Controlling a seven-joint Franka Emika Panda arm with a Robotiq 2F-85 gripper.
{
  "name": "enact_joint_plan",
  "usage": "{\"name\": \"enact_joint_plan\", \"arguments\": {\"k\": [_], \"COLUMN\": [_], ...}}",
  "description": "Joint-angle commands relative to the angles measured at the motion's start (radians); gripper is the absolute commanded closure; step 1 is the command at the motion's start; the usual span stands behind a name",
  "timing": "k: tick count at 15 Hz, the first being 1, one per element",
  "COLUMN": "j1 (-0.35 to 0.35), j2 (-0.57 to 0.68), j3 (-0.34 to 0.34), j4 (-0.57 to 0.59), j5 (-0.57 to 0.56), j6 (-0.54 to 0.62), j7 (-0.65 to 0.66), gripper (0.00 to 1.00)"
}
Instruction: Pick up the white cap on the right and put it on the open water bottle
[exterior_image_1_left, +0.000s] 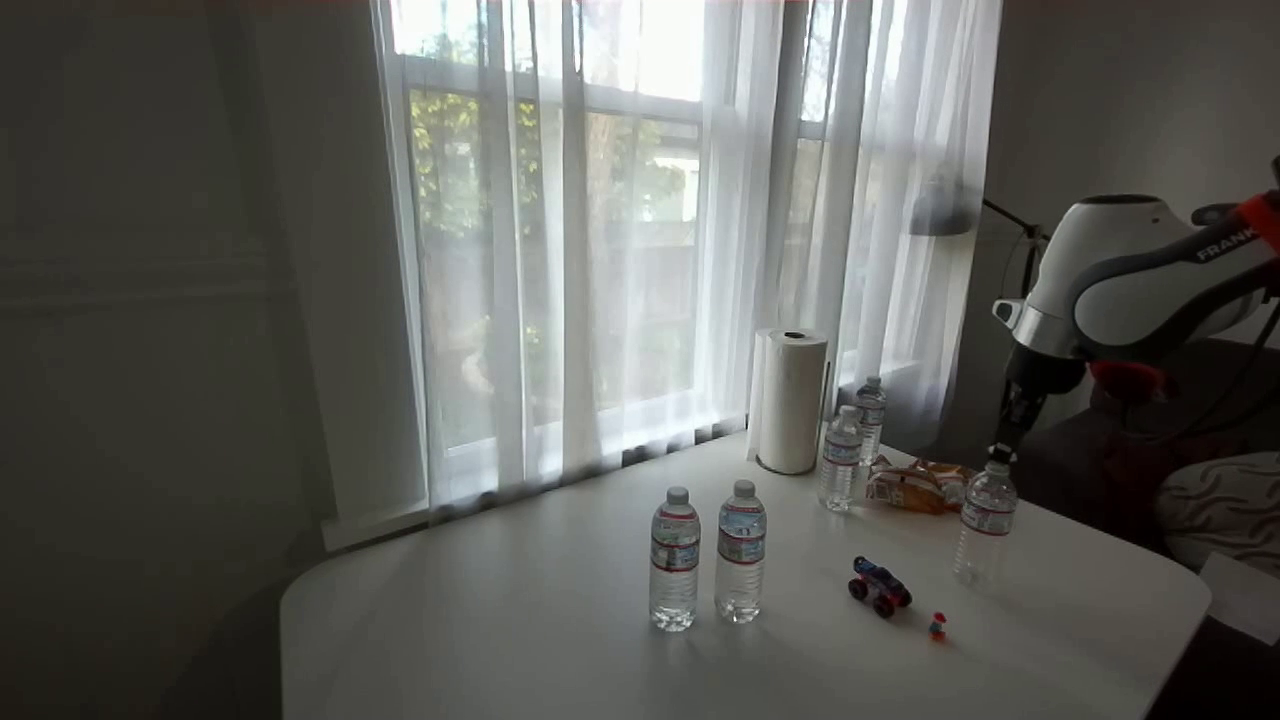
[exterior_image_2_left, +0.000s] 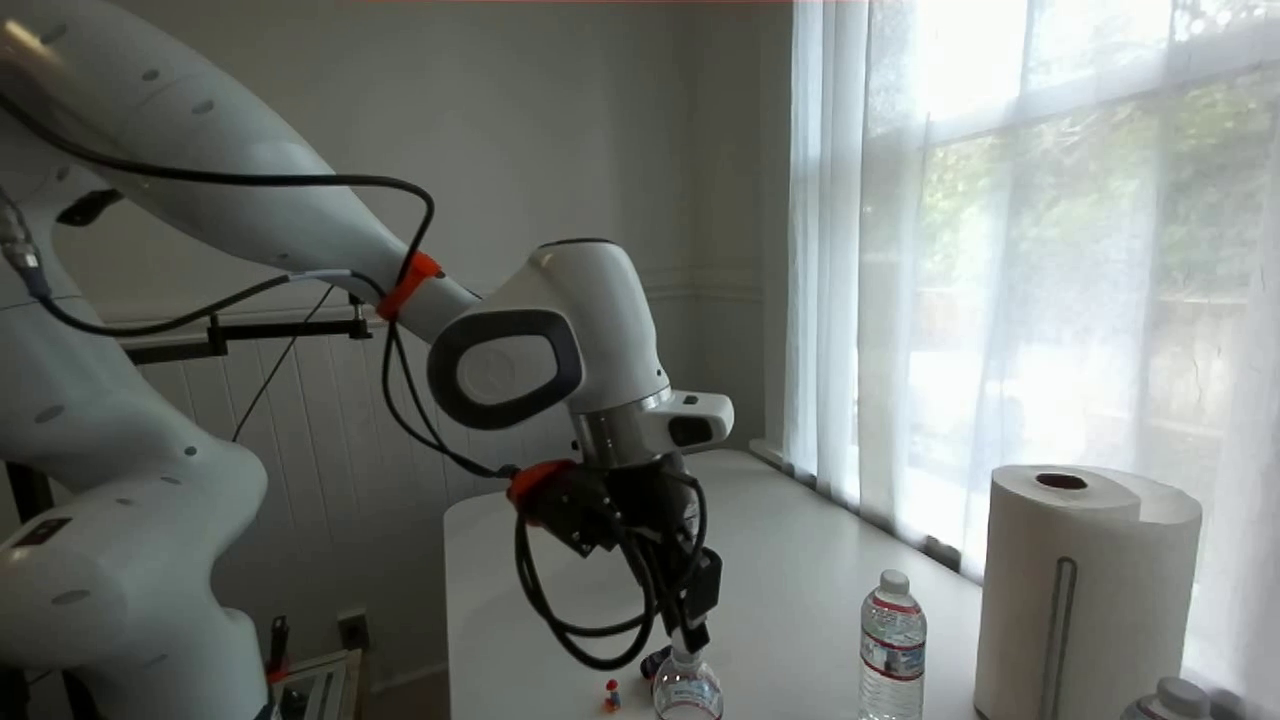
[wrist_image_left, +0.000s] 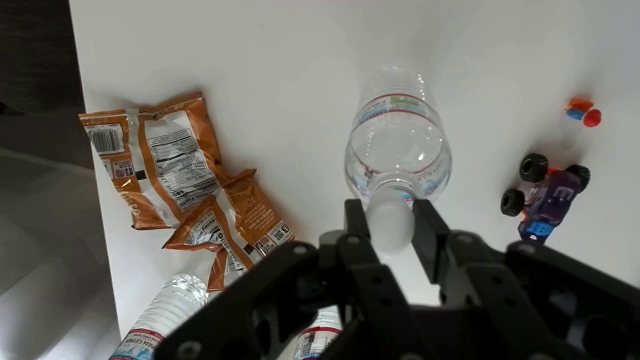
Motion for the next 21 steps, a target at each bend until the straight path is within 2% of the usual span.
{"name": "enact_joint_plan", "arguments": {"k": [1, 6, 14, 21], "j1": [0.020, 0.016, 0.014, 0.013], "j2": [0.021, 0.019, 0.011, 0.011], "j3": [-0.010, -0.009, -0.008, -0.009], "j4": [0.026, 0.023, 0.018, 0.018], "j5": [0.044, 0.054, 0.054, 0.051], "j6": [-0.020, -0.031, -0.041, -0.043], "j7": [-0.043, -0.056, -0.061, -0.062], "gripper": [0.73, 0.77, 0.72, 0.72]}}
